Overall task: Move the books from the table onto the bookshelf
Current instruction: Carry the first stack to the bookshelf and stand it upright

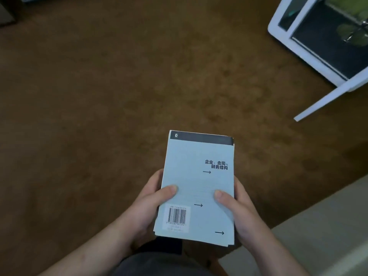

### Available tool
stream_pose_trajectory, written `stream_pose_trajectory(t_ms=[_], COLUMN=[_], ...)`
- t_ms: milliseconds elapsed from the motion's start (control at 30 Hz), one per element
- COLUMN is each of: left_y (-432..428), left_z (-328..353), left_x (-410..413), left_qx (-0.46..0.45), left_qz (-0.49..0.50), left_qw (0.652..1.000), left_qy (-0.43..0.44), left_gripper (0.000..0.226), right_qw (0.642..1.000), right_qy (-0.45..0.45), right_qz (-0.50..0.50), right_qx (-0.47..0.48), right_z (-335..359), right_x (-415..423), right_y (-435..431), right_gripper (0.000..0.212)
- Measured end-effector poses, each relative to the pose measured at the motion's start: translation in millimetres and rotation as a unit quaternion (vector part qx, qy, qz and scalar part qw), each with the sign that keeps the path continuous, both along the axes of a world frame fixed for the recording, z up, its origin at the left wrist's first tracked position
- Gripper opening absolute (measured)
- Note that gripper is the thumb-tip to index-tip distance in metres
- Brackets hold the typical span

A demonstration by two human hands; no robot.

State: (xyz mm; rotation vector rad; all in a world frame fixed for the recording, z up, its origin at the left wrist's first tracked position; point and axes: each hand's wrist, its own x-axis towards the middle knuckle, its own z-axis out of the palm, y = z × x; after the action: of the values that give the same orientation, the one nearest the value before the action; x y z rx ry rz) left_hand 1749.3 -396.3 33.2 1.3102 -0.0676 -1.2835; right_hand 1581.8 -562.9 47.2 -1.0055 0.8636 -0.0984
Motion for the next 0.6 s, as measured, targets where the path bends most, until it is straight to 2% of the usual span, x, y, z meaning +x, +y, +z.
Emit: stream_pose_trajectory(t_ms=[133, 233, 367, 433, 533, 600], left_y=[12.0, 24.6, 40.3, 47.2, 53.6, 54.6], left_z=[-7.3, -7.7, -8.5, -11.0, -13.8, -12.3], left_x=[48.0, 73.6, 104.8, 122.0, 147.0, 164.5], left_qx=[-0.007, -0.008, -0.020, -0.019, -0.021, -0.022], left_qz=[0.069, 0.124, 0.192, 0.235, 0.301, 0.345], left_qw=[0.998, 0.992, 0.981, 0.972, 0.953, 0.938], left_qy=[0.014, 0.005, 0.001, -0.003, -0.012, -0.013], left_gripper=[0.089, 0.090, 0.090, 0.090, 0.085, 0.083], right_qw=[0.998, 0.994, 0.983, 0.973, 0.951, 0.934], right_qy=[0.010, 0.012, 0.005, 0.001, -0.010, -0.025], right_qz=[0.058, 0.113, 0.183, 0.230, 0.308, 0.357], right_qx=[-0.006, -0.009, -0.023, -0.020, -0.019, -0.021], right_z=[3.7, 6.9, 8.4, 7.4, 7.3, 6.9], right_x=[68.6, 119.1, 183.0, 221.8, 282.1, 323.3], right_y=[-8.0, -11.0, -11.6, -13.3, -13.4, -13.7], right_gripper=[0.082, 0.085, 0.068, 0.070, 0.088, 0.087])
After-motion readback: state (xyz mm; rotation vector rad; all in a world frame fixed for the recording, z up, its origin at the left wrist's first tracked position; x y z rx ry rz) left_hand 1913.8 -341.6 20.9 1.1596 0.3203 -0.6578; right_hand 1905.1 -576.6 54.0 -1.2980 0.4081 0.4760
